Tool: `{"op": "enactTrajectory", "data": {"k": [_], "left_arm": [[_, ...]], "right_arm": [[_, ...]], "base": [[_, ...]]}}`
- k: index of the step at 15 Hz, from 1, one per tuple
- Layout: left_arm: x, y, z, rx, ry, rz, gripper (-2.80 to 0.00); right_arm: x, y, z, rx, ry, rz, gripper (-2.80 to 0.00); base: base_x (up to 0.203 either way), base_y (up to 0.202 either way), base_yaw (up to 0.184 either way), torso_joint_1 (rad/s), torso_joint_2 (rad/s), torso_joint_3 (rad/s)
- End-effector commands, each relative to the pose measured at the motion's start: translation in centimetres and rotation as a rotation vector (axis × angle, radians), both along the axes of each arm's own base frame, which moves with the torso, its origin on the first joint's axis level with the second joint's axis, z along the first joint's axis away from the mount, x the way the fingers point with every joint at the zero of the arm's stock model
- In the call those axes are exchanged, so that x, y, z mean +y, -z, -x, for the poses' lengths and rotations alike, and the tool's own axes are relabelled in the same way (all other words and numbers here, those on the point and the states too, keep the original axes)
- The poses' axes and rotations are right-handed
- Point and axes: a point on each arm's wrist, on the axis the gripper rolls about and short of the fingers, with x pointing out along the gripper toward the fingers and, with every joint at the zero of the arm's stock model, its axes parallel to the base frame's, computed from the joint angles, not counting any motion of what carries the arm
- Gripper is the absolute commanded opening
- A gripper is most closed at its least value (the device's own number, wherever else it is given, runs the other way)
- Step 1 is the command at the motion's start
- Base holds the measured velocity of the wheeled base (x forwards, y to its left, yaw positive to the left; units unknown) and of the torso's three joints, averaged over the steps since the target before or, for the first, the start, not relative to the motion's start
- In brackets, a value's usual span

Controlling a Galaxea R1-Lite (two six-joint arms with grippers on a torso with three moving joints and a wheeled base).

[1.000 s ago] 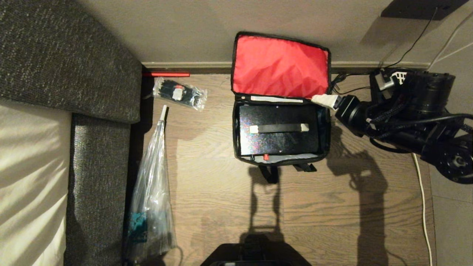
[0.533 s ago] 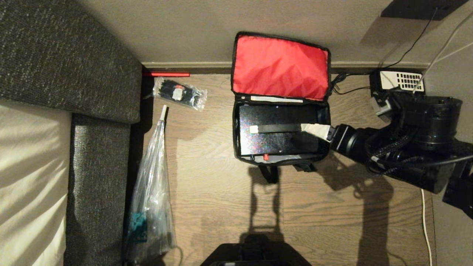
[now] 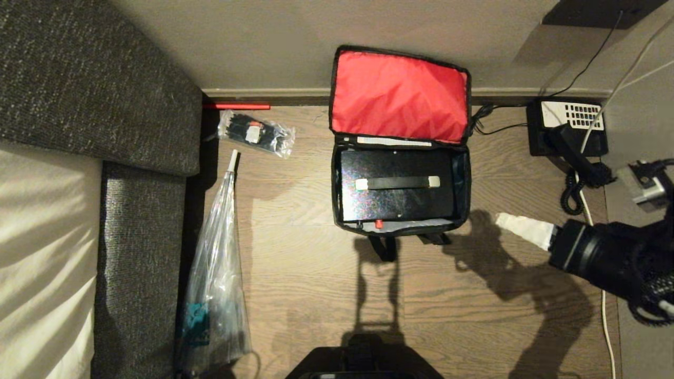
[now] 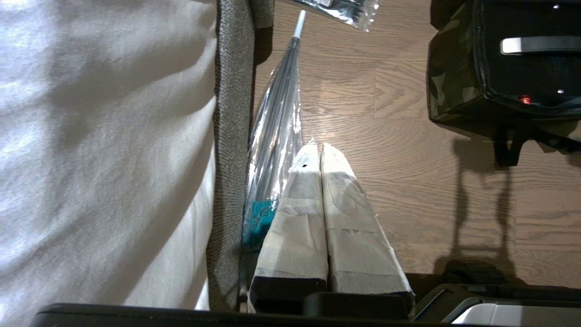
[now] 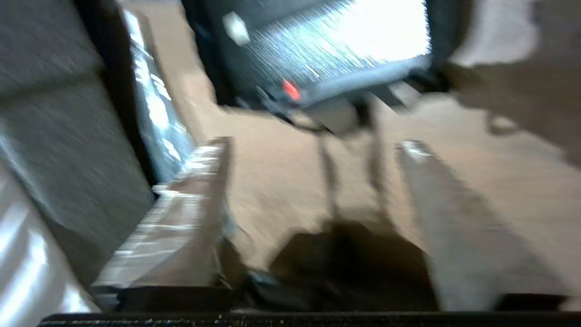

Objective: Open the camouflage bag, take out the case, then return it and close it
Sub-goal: Grip the handle

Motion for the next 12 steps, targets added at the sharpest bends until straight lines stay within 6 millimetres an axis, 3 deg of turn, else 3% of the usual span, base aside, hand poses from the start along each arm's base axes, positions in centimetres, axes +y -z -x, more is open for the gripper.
{"op": "enactTrajectory", "data": {"k": [1,7,12], "left_arm": [[0.0,1.1,-0.3,0.04,0.001,0.0,-2.8],[0.0,1.1,-0.3,0.04,0.001,0.0,-2.8],[0.0,1.1,-0.3,0.041,0.0,0.001,-2.8]], "right_arm": [[-1.7,-0.3,3.2,-0.018,0.037,0.015,-2.8],[-5.7,1.9,9.9,0.089,0.232,0.321,-2.8],[-7.8,2.6,12.0,0.147,0.391,0.688,-2.8]], "base": [[0.0,0.0,0.0,0.0,0.0,0.0],[0.0,0.0,0.0,0.0,0.0,0.0],[0.0,0.0,0.0,0.0,0.0,0.0]]}}
